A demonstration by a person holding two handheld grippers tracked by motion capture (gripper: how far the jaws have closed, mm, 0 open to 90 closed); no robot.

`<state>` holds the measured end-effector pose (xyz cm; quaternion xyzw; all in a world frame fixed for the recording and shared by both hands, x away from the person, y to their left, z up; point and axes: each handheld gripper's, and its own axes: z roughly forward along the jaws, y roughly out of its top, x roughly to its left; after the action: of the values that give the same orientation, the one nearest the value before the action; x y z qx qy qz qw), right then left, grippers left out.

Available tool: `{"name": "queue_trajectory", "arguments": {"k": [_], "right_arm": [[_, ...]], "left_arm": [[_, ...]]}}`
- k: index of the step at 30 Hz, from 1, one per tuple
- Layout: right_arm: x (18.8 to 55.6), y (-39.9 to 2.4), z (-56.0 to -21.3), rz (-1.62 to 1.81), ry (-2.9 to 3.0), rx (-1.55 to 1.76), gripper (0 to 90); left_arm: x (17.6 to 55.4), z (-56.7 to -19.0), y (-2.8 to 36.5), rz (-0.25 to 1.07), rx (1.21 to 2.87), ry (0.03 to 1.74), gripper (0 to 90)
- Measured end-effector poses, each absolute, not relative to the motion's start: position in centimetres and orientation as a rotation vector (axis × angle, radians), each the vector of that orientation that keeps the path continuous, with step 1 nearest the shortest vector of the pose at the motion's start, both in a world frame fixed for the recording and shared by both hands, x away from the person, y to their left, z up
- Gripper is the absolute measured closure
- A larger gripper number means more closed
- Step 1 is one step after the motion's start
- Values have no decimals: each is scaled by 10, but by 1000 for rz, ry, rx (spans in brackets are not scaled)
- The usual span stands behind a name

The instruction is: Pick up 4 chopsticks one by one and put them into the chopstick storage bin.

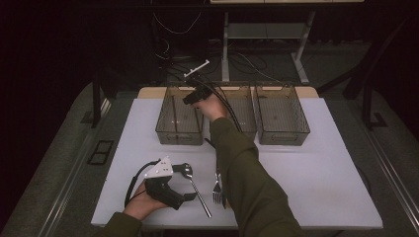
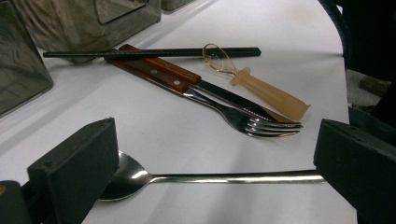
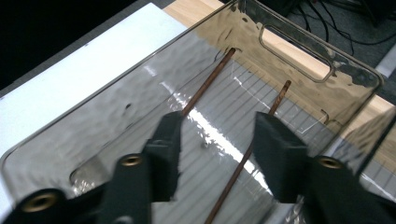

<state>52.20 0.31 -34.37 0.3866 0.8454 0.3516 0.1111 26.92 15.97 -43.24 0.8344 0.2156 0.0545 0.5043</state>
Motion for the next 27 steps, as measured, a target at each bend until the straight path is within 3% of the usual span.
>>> {"name": "queue_trajectory", "arguments": {"k": [6, 15, 27], "right_arm": [[504, -19, -339, 1079, 2492, 1083, 398], [473, -54, -337, 1160, 2519, 999, 313], [441, -108, -342, 1248, 2477, 979, 259]], "left_arm": [[270, -433, 160, 135, 2019, 527, 0], [268, -433, 163, 137, 2014, 538, 0], [269, -434, 163, 143, 2025, 552, 0]]}}
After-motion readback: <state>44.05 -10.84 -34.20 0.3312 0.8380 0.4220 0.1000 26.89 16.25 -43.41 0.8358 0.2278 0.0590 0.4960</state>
